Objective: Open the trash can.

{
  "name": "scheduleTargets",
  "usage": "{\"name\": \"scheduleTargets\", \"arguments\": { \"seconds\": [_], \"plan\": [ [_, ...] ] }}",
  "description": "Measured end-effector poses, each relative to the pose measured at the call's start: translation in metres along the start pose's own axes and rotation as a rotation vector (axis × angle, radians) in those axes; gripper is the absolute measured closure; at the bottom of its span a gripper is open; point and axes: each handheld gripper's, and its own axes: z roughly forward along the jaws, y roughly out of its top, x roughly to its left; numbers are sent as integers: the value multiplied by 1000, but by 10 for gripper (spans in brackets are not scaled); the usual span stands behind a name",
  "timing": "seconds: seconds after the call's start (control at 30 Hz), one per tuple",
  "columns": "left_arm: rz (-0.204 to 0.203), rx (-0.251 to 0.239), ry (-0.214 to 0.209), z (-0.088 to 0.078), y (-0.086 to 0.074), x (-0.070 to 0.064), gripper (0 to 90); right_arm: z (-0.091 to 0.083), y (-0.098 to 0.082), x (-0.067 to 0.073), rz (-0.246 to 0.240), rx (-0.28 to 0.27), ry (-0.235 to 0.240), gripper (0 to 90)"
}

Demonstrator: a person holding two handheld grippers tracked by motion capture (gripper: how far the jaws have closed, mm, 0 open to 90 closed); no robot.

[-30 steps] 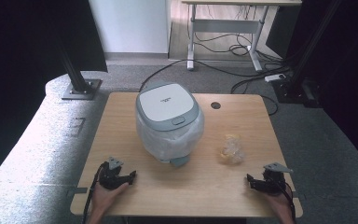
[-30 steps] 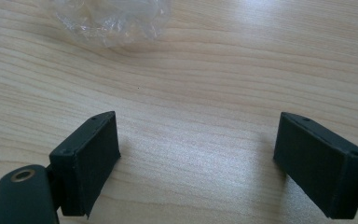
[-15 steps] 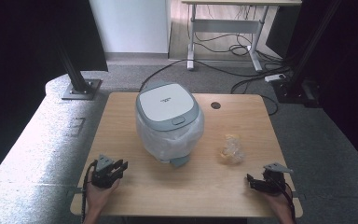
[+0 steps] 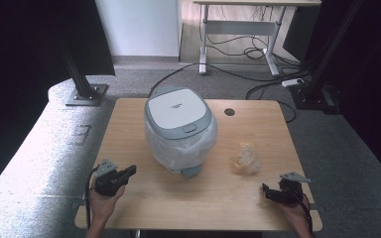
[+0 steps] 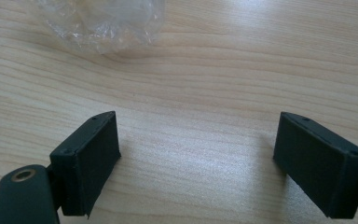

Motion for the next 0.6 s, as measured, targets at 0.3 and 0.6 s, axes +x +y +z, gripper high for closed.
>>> {"name": "scheduleTargets", "arguments": {
  "seconds": [0.3,0.6],
  "plan": [
    [27,-65,-50,-9,18,-14,899,0,0,1,4,-1,-5,138],
    [44,-113,-69,-22,39,-24,900,-1,-1,1,5,-2,-7,143]
  ]
}}
